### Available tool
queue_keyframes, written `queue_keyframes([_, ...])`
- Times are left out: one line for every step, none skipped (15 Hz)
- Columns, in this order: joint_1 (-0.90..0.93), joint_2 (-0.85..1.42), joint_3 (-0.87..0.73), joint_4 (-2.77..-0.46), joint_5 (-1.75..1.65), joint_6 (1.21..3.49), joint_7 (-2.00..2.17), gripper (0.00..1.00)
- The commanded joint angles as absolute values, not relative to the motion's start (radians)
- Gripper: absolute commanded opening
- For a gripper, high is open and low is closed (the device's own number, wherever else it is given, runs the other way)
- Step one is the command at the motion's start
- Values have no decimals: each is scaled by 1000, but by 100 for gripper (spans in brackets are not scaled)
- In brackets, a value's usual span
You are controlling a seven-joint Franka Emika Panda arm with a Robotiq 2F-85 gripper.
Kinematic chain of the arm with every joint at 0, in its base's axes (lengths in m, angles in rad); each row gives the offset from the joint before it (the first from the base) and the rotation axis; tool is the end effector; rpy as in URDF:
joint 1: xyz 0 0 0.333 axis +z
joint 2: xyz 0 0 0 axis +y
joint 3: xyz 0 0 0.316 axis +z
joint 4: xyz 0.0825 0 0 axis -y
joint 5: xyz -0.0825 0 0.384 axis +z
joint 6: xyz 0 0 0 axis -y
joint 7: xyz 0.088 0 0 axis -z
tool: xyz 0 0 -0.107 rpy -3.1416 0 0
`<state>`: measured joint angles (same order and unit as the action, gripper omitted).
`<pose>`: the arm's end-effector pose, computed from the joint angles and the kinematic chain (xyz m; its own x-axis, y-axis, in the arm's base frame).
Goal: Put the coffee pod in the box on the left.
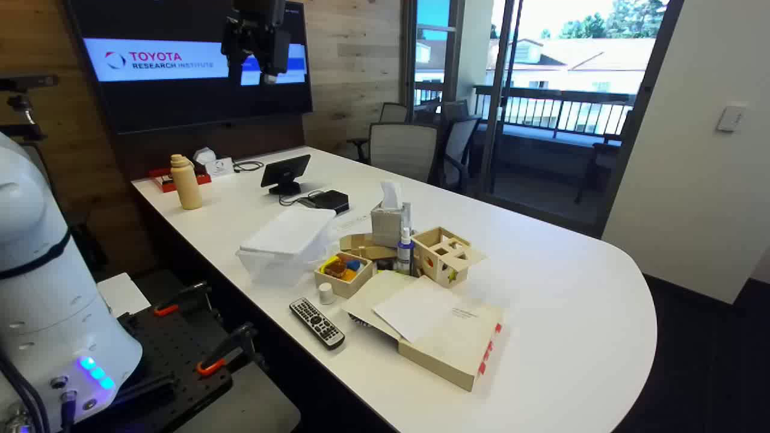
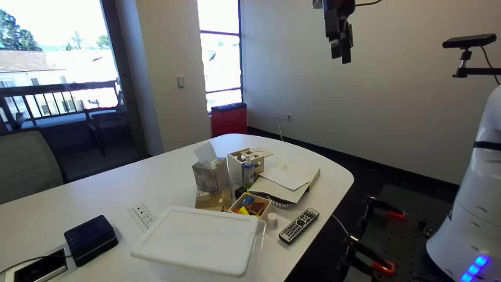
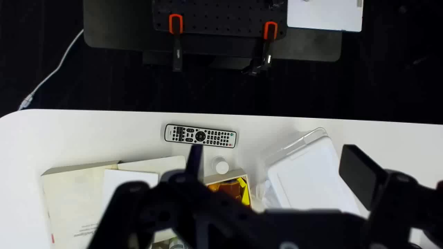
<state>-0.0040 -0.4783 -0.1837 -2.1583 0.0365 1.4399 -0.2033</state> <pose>0.3723 -0.0783 0.5638 0.9748 0.0636 -0.2139 0.0277 -0.9856 -0.1667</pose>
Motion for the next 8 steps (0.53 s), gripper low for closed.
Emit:
queue_keyframes([-26,-475,-167,-2155,43,1437,-212,100])
queue_keyframes([-26,-475,-167,-2155,43,1437,-212,100])
queue_keyframes([-26,-475,-167,-2155,43,1437,-212,100])
queue_keyframes([-26,-475,-167,-2155,43,1437,-212,100])
queue_keyframes([-26,-475,-167,-2155,43,1437,-212,100])
queue_keyframes([-26,-475,-167,-2155,43,1437,-212,100])
queue_keyframes([-26,-475,-167,-2155,43,1437,-212,100])
queue_keyframes([-23,-463,-170,-2168,41,1454,-230,100])
